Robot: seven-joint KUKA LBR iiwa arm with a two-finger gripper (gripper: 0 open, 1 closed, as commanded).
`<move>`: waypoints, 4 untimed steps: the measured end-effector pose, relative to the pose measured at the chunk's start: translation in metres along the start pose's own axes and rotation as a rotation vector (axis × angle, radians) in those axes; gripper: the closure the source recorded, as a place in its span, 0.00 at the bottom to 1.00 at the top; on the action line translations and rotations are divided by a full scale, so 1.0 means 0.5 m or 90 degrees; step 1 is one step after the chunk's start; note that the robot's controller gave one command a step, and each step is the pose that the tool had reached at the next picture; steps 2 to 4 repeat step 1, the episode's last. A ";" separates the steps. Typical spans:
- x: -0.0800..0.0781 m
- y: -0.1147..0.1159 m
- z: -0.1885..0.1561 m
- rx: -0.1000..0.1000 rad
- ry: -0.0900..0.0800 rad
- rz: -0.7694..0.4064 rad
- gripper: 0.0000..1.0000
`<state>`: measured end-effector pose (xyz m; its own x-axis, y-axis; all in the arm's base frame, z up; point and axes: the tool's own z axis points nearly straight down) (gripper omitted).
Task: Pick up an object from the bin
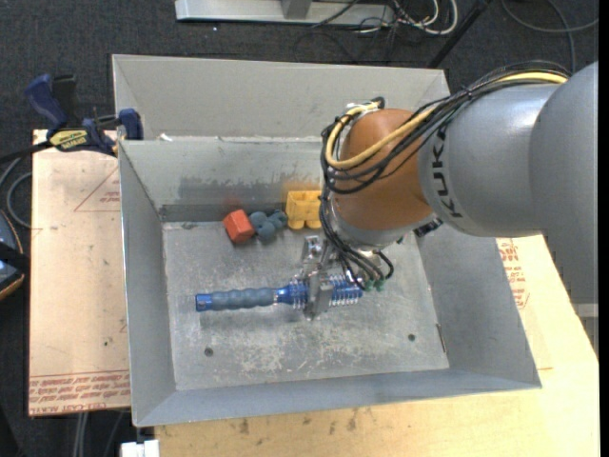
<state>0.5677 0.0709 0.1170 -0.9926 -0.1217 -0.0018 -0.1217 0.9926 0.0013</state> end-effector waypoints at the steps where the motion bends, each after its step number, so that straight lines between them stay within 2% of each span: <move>1: 0.000 0.001 -0.011 0.000 0.000 0.001 1.00; 4: 0.000 0.001 -0.011 0.000 0.000 0.001 1.00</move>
Offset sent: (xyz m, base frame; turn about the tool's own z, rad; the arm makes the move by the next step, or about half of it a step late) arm 0.0001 0.0002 0.0064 0.0000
